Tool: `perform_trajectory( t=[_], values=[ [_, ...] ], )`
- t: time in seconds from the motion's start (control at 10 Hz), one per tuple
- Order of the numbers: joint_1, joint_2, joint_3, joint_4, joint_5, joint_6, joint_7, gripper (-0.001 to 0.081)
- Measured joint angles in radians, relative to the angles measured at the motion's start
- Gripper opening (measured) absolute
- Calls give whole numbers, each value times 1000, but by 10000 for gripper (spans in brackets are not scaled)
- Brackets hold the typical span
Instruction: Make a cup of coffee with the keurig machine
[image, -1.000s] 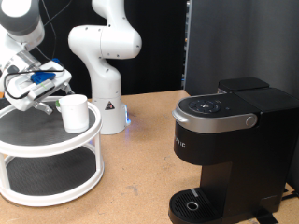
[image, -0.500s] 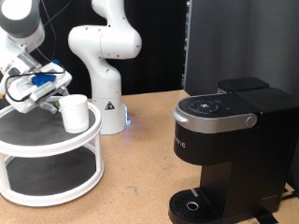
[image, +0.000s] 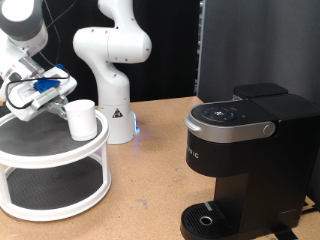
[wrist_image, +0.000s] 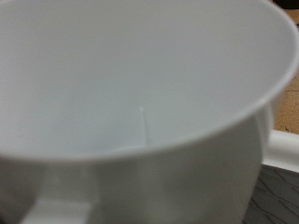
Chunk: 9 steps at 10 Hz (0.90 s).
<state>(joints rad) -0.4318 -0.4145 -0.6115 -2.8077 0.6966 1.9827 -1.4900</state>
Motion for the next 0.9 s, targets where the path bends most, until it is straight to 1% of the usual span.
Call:
perform_trajectory(
  t=[0.2,0.4,0.5,0.7,0.8,0.9],
  values=[
    [0,0,3,4,-11,-1,5,76],
    [0,-2,13,30,-42,-40,53,76],
    [-1,-7,17,51,-55,-79,86,76],
    [-3,-26,20,108,-76,-186,149,76],
    [-5,-35,19,142,-103,-244,156,76],
    [-5,-38,18,164,-125,-284,157,76]
  ],
)
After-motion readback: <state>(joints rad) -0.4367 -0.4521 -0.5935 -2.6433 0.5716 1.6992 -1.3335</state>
